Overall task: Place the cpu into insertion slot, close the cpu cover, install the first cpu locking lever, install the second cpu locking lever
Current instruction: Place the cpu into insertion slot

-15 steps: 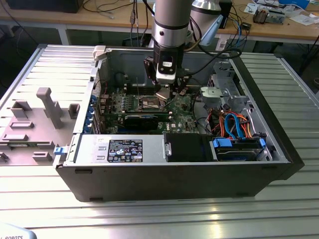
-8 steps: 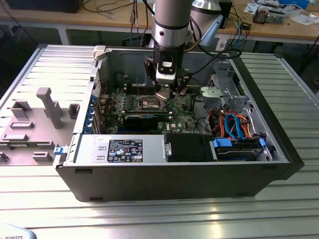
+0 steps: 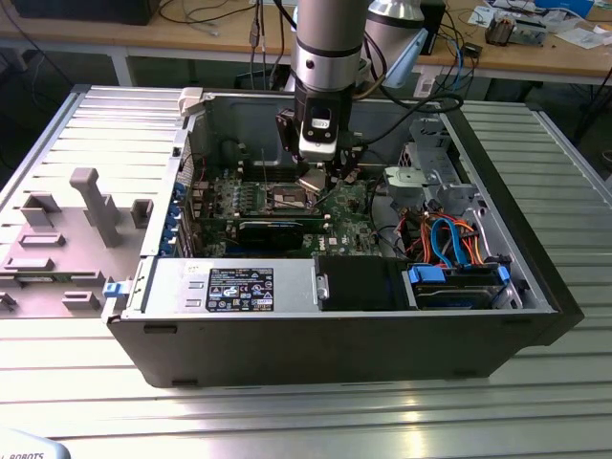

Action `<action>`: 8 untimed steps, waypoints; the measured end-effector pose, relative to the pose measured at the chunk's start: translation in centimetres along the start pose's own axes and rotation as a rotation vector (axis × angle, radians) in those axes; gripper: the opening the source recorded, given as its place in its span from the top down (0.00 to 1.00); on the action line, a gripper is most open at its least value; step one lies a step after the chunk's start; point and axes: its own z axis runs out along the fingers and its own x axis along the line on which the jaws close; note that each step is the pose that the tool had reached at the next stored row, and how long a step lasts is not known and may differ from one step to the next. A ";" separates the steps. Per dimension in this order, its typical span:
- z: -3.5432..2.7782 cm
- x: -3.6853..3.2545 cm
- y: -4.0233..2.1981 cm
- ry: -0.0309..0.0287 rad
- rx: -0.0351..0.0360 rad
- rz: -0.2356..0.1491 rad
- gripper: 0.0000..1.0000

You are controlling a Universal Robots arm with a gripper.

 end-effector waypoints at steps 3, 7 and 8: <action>0.01 0.00 0.00 -0.0001 -0.0001 0.001 0.46; 0.02 0.00 0.00 -0.0002 0.0000 0.003 0.46; 0.02 0.00 0.00 -0.0002 0.0000 0.004 0.46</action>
